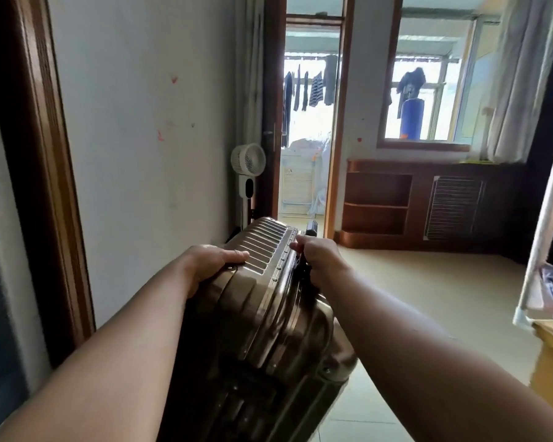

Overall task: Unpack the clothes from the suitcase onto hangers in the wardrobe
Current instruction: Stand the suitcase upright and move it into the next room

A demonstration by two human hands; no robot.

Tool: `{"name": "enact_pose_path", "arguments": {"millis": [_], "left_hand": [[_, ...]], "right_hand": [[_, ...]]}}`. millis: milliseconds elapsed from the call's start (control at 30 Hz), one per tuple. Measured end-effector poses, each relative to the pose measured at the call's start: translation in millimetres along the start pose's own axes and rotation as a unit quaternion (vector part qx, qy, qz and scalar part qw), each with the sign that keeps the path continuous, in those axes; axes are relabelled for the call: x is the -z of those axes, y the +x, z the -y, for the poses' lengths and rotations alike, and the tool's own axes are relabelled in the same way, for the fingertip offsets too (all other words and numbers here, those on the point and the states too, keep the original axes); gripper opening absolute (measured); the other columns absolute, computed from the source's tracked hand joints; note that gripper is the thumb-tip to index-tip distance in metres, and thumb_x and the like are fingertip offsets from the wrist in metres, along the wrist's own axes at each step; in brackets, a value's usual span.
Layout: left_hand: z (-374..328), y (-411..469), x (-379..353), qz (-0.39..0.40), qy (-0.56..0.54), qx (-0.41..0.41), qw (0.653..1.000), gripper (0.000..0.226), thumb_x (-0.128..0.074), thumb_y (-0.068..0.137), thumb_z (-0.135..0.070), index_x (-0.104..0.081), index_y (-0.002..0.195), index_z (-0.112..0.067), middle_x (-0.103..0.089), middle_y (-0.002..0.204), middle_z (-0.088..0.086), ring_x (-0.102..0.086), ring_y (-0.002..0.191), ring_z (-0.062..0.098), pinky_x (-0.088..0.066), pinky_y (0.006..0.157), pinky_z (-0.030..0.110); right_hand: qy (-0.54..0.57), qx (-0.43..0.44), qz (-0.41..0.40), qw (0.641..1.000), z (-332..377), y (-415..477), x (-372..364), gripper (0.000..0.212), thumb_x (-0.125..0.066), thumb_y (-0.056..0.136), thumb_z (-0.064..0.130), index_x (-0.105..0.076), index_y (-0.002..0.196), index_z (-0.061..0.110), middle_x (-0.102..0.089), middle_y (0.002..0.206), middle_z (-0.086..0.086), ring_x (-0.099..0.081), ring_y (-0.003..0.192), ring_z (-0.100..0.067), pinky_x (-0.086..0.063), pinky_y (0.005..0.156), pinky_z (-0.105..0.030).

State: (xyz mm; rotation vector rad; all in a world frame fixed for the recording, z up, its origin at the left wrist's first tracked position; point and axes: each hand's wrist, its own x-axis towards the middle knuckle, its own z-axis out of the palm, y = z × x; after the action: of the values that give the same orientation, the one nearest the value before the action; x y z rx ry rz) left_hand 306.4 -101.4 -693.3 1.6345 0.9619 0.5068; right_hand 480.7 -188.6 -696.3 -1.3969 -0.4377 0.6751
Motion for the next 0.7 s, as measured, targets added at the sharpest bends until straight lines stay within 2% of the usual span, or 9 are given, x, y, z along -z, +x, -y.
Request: {"name": "enact_pose_path", "arguments": {"millis": [100, 167, 233, 300, 367, 467, 567, 700], "left_hand": [[7, 7, 14, 0.004, -0.032, 0.015, 0.999, 0.039, -0.075, 0.078, -0.035, -0.071, 0.104, -0.005, -0.074, 0.095, 0.017, -0.071, 0.080, 0.029, -0.058, 0.065, 0.031], [13, 12, 21, 0.002, -0.057, 0.023, 0.998, 0.039, -0.075, 0.078, -0.035, -0.071, 0.103, -0.006, -0.074, 0.094, 0.016, -0.071, 0.081, 0.029, -0.057, 0.062, 0.030], [19, 16, 22, -0.001, -0.091, 0.030, 0.995, 0.037, -0.076, 0.077, -0.033, -0.071, 0.102, -0.006, -0.074, 0.093, 0.016, -0.071, 0.077, 0.029, -0.057, 0.061, 0.031], [24, 18, 22, -0.002, -0.117, 0.032, 0.993, 0.033, -0.075, 0.078, -0.029, -0.071, 0.101, -0.005, -0.074, 0.093, 0.016, -0.070, 0.075, 0.028, -0.058, 0.065, 0.034], [26, 20, 19, -0.010, -0.131, 0.027, 0.991, 0.027, -0.075, 0.079, -0.026, -0.072, 0.096, -0.005, -0.074, 0.091, 0.016, -0.070, 0.072, 0.028, -0.058, 0.067, 0.035], [32, 27, 21, -0.029, -0.145, 0.023, 0.989, 0.030, -0.076, 0.076, -0.027, -0.073, 0.099, -0.007, -0.074, 0.093, 0.015, -0.071, 0.079, 0.030, -0.058, 0.075, 0.040], [38, 30, 25, -0.032, -0.152, 0.032, 0.987, 0.034, -0.076, 0.075, -0.029, -0.072, 0.100, -0.008, -0.074, 0.097, 0.016, -0.069, 0.077, 0.030, -0.057, 0.069, 0.038], [41, 33, 30, -0.041, -0.158, 0.035, 0.986, 0.034, -0.076, 0.076, -0.031, -0.072, 0.099, -0.007, -0.073, 0.099, 0.017, -0.067, 0.074, 0.029, -0.056, 0.067, 0.036]], "right_hand": [[0.001, 0.013, 0.004, 1.000, 6, 5, -18, 0.020, -0.060, 0.093, 0.016, -0.067, 0.105, 0.001, -0.064, 0.083, -0.004, -0.055, 0.068, -0.010, -0.039, 0.058, -0.023], [-0.004, 0.021, 0.008, 1.000, 9, 10, -28, 0.014, -0.058, 0.095, 0.015, -0.069, 0.092, 0.006, -0.063, 0.076, 0.000, -0.055, 0.068, -0.008, -0.043, 0.066, -0.021], [-0.029, 0.032, 0.011, 0.999, 10, 16, -36, 0.026, -0.055, 0.095, 0.012, -0.068, 0.073, 0.012, -0.064, 0.072, 0.001, -0.056, 0.071, -0.010, -0.046, 0.077, -0.025], [-0.056, 0.044, 0.012, 0.997, 10, 20, -44, 0.027, -0.057, 0.094, 0.012, -0.066, 0.069, 0.013, -0.066, 0.076, -0.003, -0.058, 0.074, -0.014, -0.049, 0.082, -0.030], [-0.080, 0.056, 0.010, 0.995, 11, 23, -46, 0.019, -0.060, 0.092, 0.017, -0.065, 0.076, 0.009, -0.068, 0.084, -0.007, -0.059, 0.072, -0.017, -0.051, 0.077, -0.032], [-0.128, 0.075, 0.012, 0.989, 11, 29, -51, 0.027, -0.060, 0.093, 0.028, -0.065, 0.078, 0.006, -0.066, 0.078, -0.004, -0.058, 0.067, -0.016, -0.050, 0.073, -0.032], [-0.193, 0.110, -0.016, 0.975, 9, 37, -56, 0.034, -0.060, 0.092, 0.037, -0.066, 0.086, 0.004, -0.064, 0.078, -0.007, -0.058, 0.068, -0.020, -0.052, 0.075, -0.035], [-0.321, 0.161, -0.067, 0.931, 8, 48, -56, 0.035, -0.051, 0.094, 0.038, -0.054, 0.074, 0.009, -0.057, 0.080, -0.008, -0.053, 0.068, -0.019, -0.046, 0.069, -0.033]]}}
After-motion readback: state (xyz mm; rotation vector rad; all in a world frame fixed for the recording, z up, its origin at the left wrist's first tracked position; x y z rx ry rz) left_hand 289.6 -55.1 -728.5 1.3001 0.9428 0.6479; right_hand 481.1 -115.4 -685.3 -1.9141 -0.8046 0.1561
